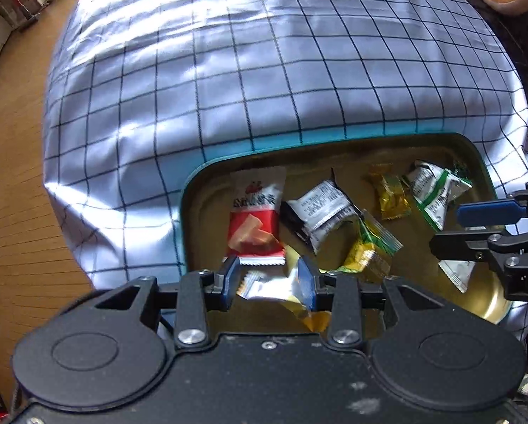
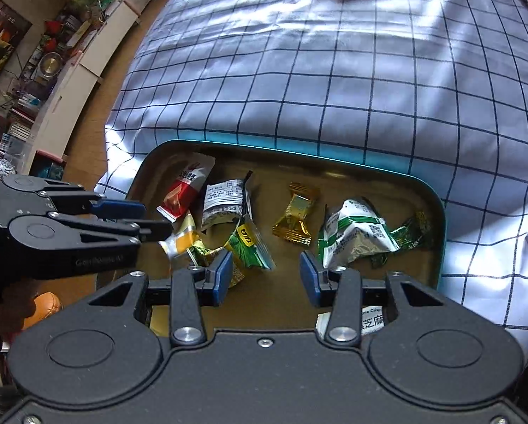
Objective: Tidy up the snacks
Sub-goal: 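Open the right tool over the tray while the left tool releases the red packet, then move both empty tools back toward the last two snacks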
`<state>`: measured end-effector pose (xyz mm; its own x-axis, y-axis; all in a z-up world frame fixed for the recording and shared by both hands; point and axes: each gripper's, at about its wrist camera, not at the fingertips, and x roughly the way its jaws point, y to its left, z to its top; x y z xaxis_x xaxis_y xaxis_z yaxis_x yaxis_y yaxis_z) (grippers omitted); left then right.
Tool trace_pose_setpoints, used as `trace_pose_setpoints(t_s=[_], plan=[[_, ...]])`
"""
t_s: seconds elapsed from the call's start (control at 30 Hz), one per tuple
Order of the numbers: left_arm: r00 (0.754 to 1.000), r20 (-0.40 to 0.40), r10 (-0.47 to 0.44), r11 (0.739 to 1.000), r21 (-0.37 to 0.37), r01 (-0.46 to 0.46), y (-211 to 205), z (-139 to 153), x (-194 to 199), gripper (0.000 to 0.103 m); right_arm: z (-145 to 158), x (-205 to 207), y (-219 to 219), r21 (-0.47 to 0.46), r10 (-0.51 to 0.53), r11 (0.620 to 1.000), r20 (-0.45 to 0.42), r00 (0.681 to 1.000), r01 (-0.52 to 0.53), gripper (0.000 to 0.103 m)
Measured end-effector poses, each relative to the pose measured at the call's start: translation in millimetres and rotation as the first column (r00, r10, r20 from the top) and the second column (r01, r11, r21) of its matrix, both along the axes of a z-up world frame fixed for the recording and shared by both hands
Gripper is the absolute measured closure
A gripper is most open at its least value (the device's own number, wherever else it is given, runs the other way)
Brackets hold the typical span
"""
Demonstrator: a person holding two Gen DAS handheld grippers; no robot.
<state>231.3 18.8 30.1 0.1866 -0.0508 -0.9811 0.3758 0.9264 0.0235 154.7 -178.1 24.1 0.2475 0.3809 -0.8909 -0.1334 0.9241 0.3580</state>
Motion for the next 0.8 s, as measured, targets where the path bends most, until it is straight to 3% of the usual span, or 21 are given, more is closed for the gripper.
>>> trace_pose_setpoints(t_s=[0.2,0.5,0.67,0.8], plan=[[1.000,0.014,-0.013,0.999,0.049,0.013,-0.4,8.3,22.8,0.065,2.7,18.5,-3.8,-0.032,0.004,0.999,-0.044,0.999,-0.006,0.051],[0.994,0.108,-0.030,0.993,0.120,0.017,-15.0,23.3,65.9,0.065,16.1,53.9,-3.4,-0.142,0.027,0.990,0.018,0.999,-0.024,0.051],[0.994,0.101,-0.030,0.993,0.117,0.018,-22.0,26.2,96.2,0.064,23.2,79.7,-4.4,-0.190,0.036,0.981,0.043,0.998,-0.028,0.051],[0.988,0.150,-0.020,0.993,0.116,0.003,-26.7,28.6,118.1,0.064,25.2,101.1,-10.6,-0.190,0.012,0.982,0.063,0.998,0.001,0.051]])
